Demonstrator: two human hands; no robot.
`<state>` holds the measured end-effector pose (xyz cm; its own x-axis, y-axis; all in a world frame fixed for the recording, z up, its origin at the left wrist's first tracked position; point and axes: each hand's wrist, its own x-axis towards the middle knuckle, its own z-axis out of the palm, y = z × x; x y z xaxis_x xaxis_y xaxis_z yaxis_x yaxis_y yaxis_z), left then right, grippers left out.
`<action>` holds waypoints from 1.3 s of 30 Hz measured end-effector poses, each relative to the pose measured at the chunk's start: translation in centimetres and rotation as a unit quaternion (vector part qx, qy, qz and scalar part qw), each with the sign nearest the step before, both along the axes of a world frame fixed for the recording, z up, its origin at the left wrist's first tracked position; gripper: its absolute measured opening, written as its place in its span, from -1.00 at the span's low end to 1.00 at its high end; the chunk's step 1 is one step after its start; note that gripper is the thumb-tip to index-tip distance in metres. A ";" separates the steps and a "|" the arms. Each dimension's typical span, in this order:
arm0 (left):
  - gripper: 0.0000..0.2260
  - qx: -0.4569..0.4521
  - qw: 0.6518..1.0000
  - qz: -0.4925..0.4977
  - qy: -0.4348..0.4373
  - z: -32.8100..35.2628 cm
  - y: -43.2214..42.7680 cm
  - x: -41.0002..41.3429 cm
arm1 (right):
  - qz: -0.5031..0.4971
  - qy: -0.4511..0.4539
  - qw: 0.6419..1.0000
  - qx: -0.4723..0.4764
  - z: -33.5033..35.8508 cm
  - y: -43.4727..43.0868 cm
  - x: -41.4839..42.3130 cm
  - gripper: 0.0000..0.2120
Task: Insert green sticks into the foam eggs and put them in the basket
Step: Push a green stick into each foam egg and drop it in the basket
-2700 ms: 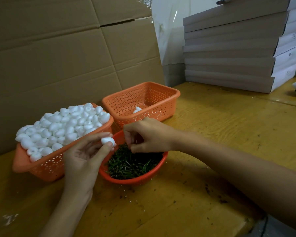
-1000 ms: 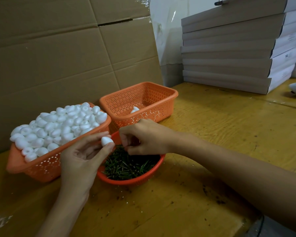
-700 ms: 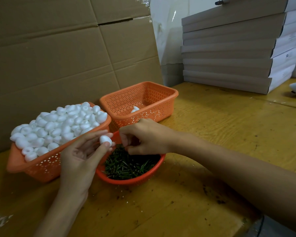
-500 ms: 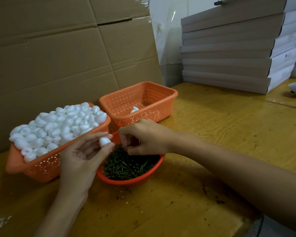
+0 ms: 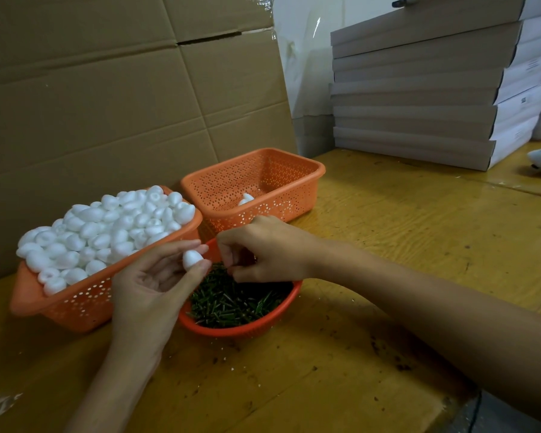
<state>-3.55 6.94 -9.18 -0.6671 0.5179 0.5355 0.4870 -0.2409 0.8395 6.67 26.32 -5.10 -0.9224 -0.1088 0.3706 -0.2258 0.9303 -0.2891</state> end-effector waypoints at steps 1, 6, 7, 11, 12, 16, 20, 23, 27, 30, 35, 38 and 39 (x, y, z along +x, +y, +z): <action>-0.73 -0.007 1.000 0.010 0.015 -0.1 0.1 0.1 | 0.000 0.001 1.000 -0.002 0.0 0.0 0.0 -0.88; -0.69 -0.021 0.995 0.048 0.089 0.0 0.3 0.9 | 0.001 0.002 1.000 0.002 -0.1 0.0 -0.1 -0.87; -0.70 -0.020 0.993 0.049 0.101 0.1 0.3 1.2 | 0.002 0.003 1.000 0.000 -0.1 0.0 -0.1 -0.87; -0.66 -0.022 0.993 0.036 0.110 0.5 0.8 3.0 | 0.001 0.028 1.000 -0.012 -0.3 0.0 -0.1 -0.81; -0.65 -0.023 0.993 0.034 0.115 0.5 0.9 3.3 | -0.001 0.033 0.999 -0.014 -0.3 -0.1 -0.1 -0.79; -0.68 -0.036 0.991 0.043 0.119 0.6 0.8 3.3 | 0.003 0.035 0.999 -0.021 -0.3 -0.1 0.0 -0.77; -0.67 -0.076 0.985 0.052 0.145 0.4 0.9 3.1 | 0.005 0.029 1.000 -0.009 -0.4 0.0 -0.1 -0.77; -0.65 -0.078 0.983 0.056 0.157 0.6 1.0 3.2 | 0.006 0.032 0.999 -0.011 -0.4 0.0 0.0 -0.79; -0.66 -0.087 0.982 0.058 0.160 0.7 1.0 3.2 | 0.007 0.029 0.999 -0.011 -0.4 0.0 0.0 -0.80; -0.67 -0.096 0.981 0.061 0.158 0.7 1.1 3.2 | 0.006 0.031 0.999 -0.014 -0.4 -0.1 0.0 -0.78; -0.65 -0.099 0.982 0.060 0.150 0.4 1.1 3.0 | 0.004 0.036 0.999 -0.013 -0.4 -0.1 0.0 -0.76; -0.67 -0.101 0.982 0.054 0.147 0.4 1.0 2.9 | 0.001 0.039 0.999 -0.012 -0.4 -0.1 -0.1 -0.76; -0.67 -0.101 0.982 0.052 0.150 0.4 1.0 2.9 | 0.000 0.041 0.999 -0.014 -0.4 -0.1 -0.1 -0.76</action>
<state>-0.63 7.98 -8.80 -0.5502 0.5714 0.6090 0.7325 -0.0199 0.6805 6.61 26.23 -5.53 -0.8891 -0.0980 0.4471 -0.2504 0.9218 -0.2960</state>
